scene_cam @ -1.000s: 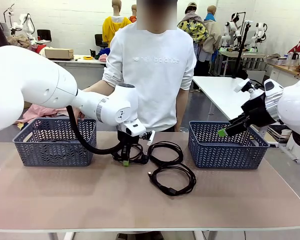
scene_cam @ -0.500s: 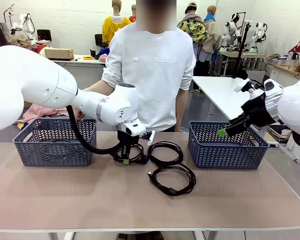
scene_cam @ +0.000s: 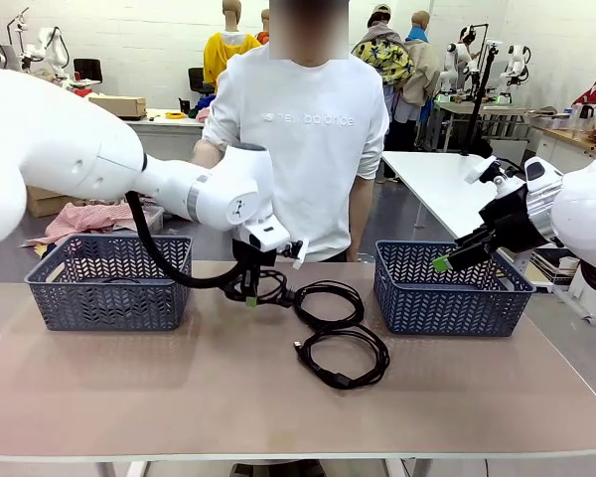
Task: Organize the cables according to human instructions.
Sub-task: Pick up a bundle of cables and place it in the basket indicated by the human.
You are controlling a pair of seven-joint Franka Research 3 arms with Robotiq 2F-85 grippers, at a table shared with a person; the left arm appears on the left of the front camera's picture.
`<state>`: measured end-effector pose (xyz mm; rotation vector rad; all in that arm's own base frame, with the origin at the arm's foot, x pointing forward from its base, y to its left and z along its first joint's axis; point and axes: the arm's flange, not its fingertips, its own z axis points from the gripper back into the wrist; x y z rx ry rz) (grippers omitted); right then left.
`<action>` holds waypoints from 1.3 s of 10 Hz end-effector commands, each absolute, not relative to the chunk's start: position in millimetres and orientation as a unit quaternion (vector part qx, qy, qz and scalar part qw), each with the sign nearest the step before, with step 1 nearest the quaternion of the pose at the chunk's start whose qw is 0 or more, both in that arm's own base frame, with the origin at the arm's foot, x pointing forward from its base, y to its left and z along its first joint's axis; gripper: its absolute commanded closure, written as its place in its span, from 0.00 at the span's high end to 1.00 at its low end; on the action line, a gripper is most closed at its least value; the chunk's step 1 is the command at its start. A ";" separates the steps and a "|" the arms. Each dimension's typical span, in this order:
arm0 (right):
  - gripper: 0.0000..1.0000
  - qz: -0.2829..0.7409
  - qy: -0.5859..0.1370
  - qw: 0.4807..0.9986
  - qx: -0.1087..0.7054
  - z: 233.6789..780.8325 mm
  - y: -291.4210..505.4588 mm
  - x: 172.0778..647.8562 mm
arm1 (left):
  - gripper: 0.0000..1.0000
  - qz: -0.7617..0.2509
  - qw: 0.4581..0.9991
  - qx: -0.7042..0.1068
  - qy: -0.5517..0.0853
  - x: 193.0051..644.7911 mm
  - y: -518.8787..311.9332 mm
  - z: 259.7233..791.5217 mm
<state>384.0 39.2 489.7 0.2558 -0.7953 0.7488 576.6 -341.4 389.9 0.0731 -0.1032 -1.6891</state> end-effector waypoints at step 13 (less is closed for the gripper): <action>1.00 0.353 -0.379 0.846 0.127 489.3 38.7 384.6 | 0.03 -0.641 0.753 0.086 -0.125 494.9 -107.7 509.1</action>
